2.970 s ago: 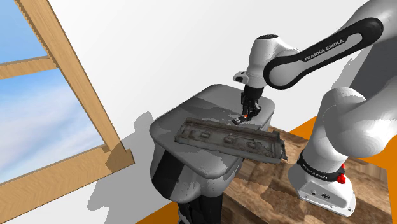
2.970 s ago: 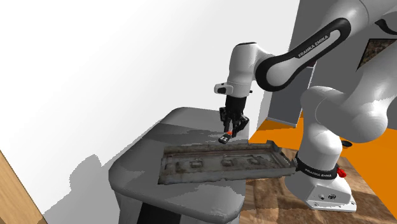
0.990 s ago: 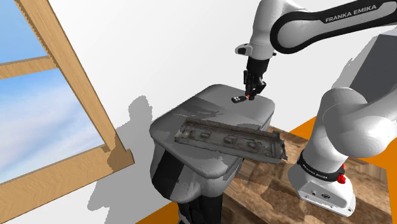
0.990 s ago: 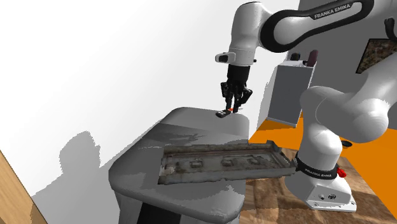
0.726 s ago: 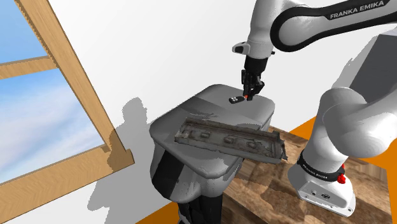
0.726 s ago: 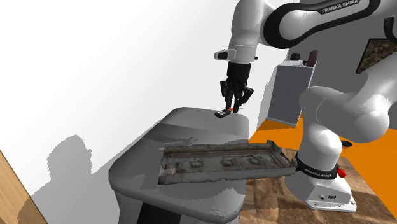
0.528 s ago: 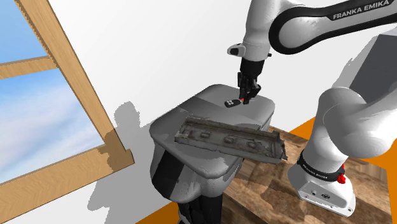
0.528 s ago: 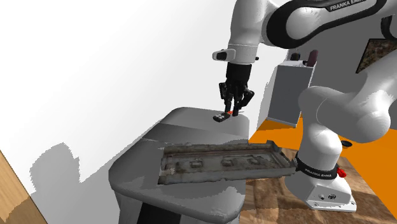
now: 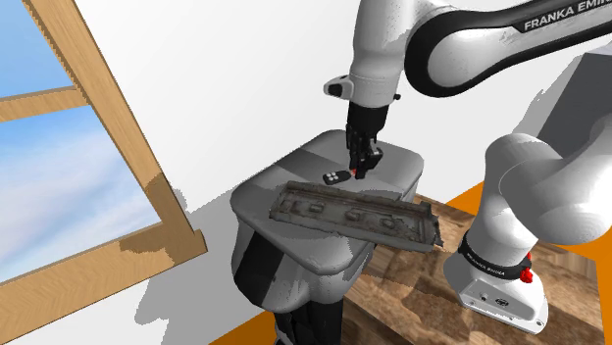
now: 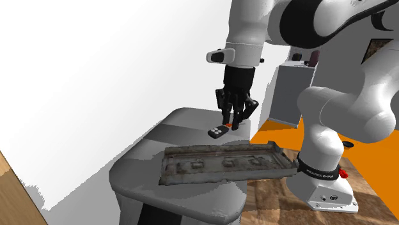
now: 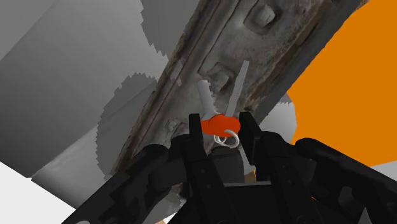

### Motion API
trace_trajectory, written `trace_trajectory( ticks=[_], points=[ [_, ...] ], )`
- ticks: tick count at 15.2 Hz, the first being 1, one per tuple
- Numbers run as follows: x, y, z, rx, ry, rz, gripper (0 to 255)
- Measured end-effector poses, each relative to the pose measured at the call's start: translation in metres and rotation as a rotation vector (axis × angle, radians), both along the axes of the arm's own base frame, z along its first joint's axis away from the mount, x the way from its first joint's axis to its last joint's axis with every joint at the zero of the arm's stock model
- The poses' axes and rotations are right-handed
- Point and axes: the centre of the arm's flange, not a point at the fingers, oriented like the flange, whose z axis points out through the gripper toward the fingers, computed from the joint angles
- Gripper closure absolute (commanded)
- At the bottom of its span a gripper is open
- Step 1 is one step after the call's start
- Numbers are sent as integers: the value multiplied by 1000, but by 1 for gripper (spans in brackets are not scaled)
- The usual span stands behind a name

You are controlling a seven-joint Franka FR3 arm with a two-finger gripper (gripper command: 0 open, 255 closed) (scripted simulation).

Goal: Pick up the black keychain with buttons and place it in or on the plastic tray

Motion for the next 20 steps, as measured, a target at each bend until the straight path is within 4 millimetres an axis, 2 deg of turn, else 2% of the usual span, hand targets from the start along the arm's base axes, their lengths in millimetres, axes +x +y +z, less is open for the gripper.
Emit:
trace_trajectory(
  ticks=[3, 15, 20],
  points=[
    [-2, 7, -13, 0, 1, -1, 255],
    [-1, 9, -75, 1, 1, -1, 255],
    [-2, 8, -81, 1, 0, -1, 255]
  ],
)
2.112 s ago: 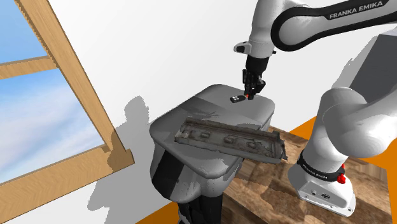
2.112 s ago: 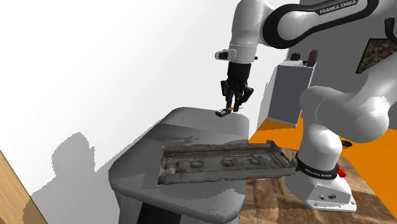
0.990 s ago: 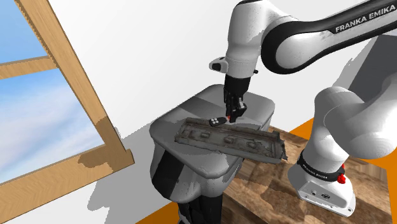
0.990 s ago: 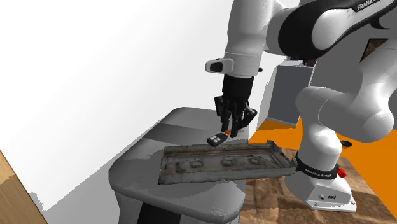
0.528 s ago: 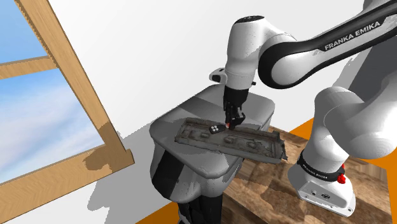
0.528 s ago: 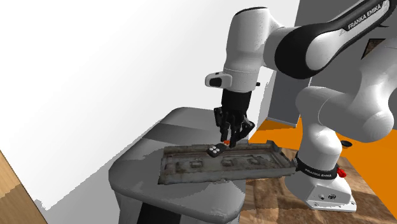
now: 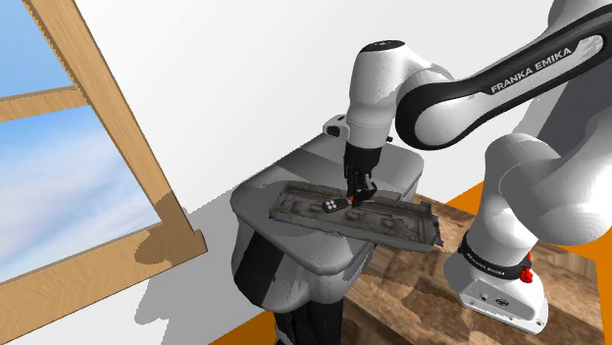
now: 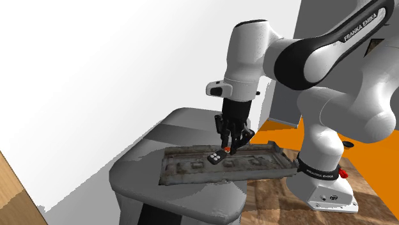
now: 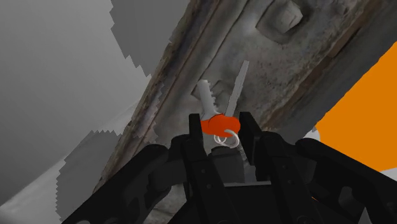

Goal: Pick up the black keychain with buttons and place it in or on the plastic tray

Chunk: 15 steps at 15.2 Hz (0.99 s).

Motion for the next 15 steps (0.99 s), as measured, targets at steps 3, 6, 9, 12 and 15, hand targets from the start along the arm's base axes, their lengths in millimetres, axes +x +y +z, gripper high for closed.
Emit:
trace_trajectory(
  ticks=[3, 6, 9, 12, 15],
  points=[
    [0, 0, 0, 0, 0, 0, 0],
    [0, 0, 0, 0, 0, 0, 0],
    [-1, 0, 7, 1, -2, 0, 0],
    [-3, -3, 38, 1, -2, 0, 0],
    [-3, -2, 48, 0, -1, 0, 0]
  ],
)
